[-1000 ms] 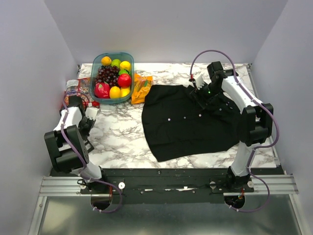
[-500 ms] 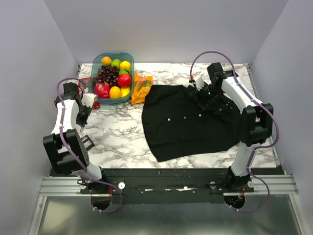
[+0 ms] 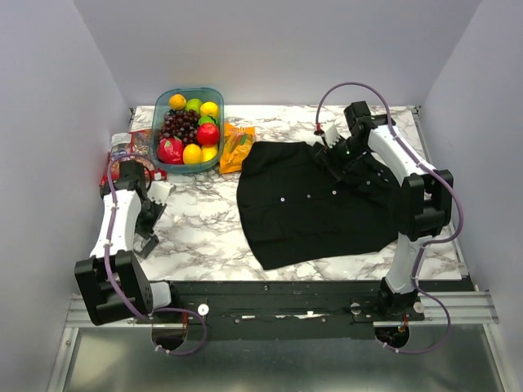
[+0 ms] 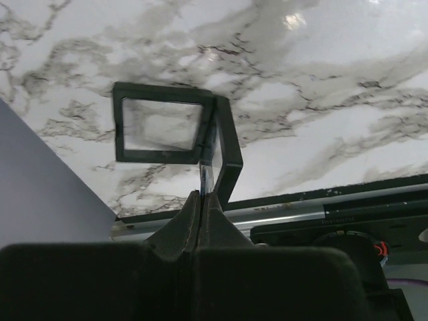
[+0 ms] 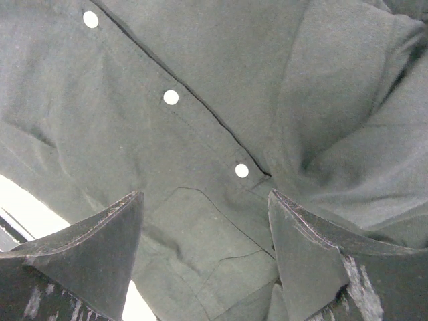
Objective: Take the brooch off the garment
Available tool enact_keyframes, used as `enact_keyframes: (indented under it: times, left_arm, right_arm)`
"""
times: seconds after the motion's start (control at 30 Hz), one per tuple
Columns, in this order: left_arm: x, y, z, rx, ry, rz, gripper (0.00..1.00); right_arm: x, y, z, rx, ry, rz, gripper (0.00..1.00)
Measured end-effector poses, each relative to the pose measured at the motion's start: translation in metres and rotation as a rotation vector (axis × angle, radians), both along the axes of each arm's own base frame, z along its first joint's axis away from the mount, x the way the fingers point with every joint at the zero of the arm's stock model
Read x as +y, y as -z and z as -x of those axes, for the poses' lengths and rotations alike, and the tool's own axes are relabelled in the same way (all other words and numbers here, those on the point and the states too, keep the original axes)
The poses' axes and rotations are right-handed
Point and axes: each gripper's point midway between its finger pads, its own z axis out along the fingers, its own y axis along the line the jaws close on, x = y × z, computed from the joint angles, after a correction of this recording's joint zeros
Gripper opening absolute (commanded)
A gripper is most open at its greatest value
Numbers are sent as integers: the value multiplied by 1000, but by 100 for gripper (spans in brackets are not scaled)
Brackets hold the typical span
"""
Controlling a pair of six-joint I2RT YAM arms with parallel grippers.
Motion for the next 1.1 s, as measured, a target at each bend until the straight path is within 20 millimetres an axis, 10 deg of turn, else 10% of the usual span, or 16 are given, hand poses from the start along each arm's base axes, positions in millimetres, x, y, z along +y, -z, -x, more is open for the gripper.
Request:
enact_keyframes:
  times: [0.33, 1.1]
  left_arm:
    - [-30, 31, 56, 131, 33, 66, 0]
    - [-11, 53, -2, -42, 45, -116, 0]
  right_arm:
    - [6, 2, 2, 6, -16, 1, 82]
    - [11, 7, 7, 13, -35, 27, 82]
